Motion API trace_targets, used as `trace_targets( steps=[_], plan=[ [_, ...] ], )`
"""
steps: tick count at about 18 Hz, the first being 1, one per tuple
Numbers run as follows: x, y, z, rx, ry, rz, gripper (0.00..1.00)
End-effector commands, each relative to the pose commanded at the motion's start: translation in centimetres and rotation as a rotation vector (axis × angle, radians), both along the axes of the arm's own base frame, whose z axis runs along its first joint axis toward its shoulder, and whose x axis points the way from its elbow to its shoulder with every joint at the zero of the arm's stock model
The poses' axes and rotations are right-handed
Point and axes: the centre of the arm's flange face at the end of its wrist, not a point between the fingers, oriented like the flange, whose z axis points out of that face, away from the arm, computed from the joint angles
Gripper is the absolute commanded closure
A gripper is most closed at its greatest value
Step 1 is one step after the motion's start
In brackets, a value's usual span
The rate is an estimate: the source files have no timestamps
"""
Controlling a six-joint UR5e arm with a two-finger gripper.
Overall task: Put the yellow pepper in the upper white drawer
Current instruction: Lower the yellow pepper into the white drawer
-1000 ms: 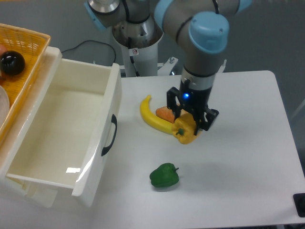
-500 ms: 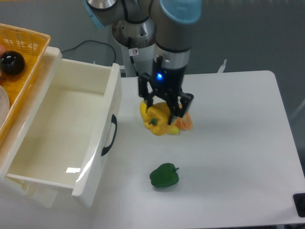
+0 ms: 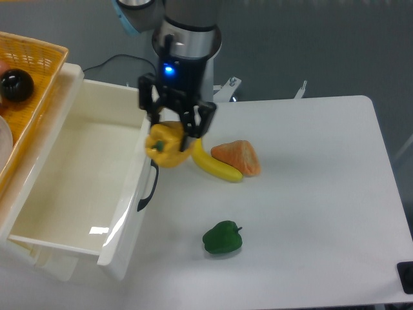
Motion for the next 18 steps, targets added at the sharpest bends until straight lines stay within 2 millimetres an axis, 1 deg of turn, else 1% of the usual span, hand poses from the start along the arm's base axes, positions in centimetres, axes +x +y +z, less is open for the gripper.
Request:
trace_targets(
  steps=[3, 5, 6, 8, 10, 11, 14, 18],
  plan=[
    [2.5, 1.7, -0.8, -0.007, 0.001, -0.066, 0.39],
    [3.2, 2.9, -1.6, -0.002, 0.006, -0.093, 0.39],
    [3.5, 3.5, -2.0, 0.003, 0.011, -0.105, 0.39],
    [3.2, 4.4, -3.1, 0.002, 0.020, -0.134, 0.39],
    [3.0, 5.0, -4.2, -0.011, 0.013, -0.143, 0.39],
    [3.3, 5.4, -4.8, -0.021, 0.006, -0.150, 0.39],
    [4.0, 5.9, -5.4, -0.029, -0.001, -0.166, 0.39],
    [3.9, 6.3, -6.3, -0.039, -0.004, -0.181, 0.39]
  ],
)
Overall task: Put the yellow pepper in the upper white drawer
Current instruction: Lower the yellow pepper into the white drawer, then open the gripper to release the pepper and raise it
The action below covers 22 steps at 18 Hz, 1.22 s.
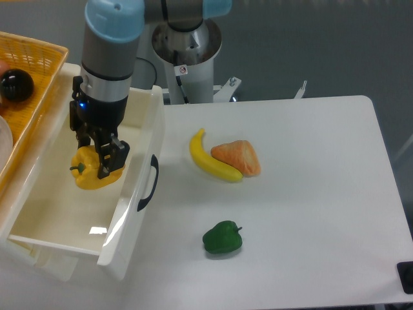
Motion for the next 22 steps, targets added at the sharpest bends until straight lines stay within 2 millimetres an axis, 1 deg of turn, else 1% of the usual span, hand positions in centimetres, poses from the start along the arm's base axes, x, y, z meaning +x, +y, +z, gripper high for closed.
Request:
trace_targets(
  steps=[3, 4, 7, 10, 14, 16, 18, 19, 21, 22],
  plan=[
    [-0.2, 0.4, -0.9, -0.012, -0.005, -0.005, 0.39],
    [0.1, 0.5, -1.2, -0.016, -0.006, -0.014, 0.39],
    [0.3, 0.2, -2.9, -0.036, 0.006, -0.074, 0.39],
    [0.4, 0.1, -3.6, -0.042, 0.013, -0.115, 0.39],
    [0.6, -0.1, -4.4, -0.055, 0.008, -0.120, 0.38],
    [0.6, -0.2, -4.7, -0.060, 0.003, -0.119, 0.34],
    [0.7, -0.2, -4.6, -0.058, 0.006, -0.120, 0.25],
    [0.7, -0.2, -4.6, -0.055, 0.008, -0.120, 0.16],
    [0.7, -0.3, -4.5, -0.050, 0.017, -0.141, 0.07],
    [0.7, -0.3, -4.5, -0.050, 0.018, -0.144, 0.06]
  ],
)
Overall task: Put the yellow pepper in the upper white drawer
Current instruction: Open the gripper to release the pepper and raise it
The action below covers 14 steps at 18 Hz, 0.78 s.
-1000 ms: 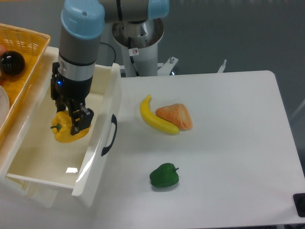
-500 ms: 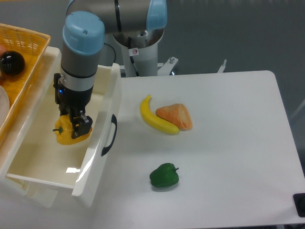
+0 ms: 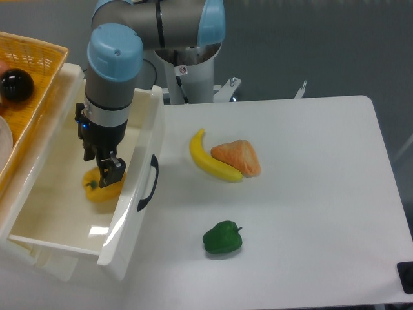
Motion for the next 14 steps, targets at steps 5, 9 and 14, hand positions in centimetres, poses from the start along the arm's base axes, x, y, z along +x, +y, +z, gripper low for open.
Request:
trace_targets(
  steps=[5, 9, 14],
  plan=[
    [-0.1, 0.0, 0.8, 0.016, 0.010, -0.004, 0.05],
    [-0.9, 0.0, 2.7, 0.053, 0.026, 0.007, 0.06],
    [-3.7, -1.5, 5.7, 0.117, 0.059, 0.069, 0.06]
  ],
)
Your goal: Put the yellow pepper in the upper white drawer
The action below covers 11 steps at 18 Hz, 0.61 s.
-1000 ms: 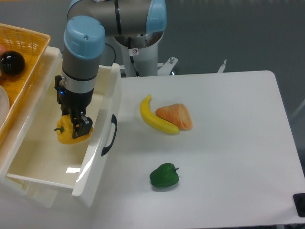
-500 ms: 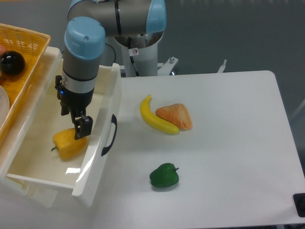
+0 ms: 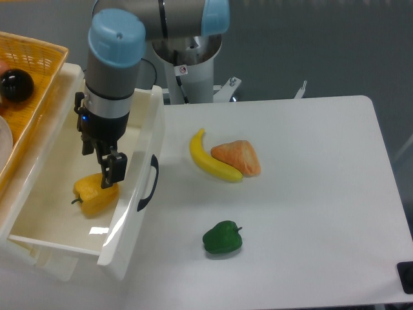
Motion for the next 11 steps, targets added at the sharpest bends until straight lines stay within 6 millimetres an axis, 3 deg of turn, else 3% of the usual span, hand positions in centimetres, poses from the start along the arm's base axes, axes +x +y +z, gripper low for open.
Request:
trace_targets(
  steps=[7, 11],
  plan=[
    [-9.9, -5.2, 1.0, 0.025, -0.064, 0.293, 0.01],
    [-16.7, -9.9, 1.5, 0.103, -0.181, 0.465, 0.00]
  ],
)
